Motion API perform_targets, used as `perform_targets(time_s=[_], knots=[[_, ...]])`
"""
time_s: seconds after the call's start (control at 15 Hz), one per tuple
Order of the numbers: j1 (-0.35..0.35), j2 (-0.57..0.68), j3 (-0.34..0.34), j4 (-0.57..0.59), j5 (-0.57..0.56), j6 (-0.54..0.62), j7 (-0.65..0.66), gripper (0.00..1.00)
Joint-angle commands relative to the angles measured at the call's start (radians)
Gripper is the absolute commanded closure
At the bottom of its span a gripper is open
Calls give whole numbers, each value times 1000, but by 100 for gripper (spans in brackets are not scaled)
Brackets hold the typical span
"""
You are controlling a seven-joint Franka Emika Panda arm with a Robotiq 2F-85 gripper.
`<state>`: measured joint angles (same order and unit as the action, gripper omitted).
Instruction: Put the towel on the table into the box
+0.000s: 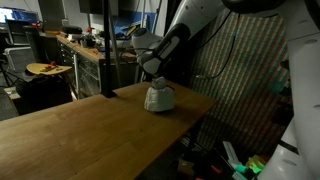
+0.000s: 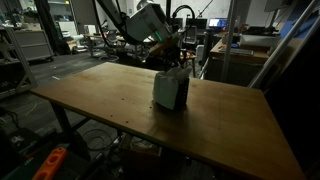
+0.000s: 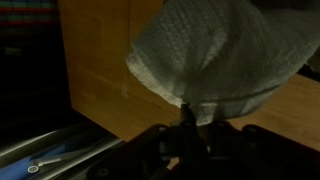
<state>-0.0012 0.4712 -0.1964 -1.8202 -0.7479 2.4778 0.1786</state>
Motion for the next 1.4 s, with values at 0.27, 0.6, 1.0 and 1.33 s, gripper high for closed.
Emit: perform_targets(time_s=[0.27, 0.6, 1.0, 1.33], knots=[[12, -76, 0, -51, -2, -3, 78, 93], [21, -136, 0, -103, -10, -25, 126, 94], [13, -196, 10, -169, 2, -37, 176, 95], [3, -230, 12, -220, 16, -27, 216, 93]])
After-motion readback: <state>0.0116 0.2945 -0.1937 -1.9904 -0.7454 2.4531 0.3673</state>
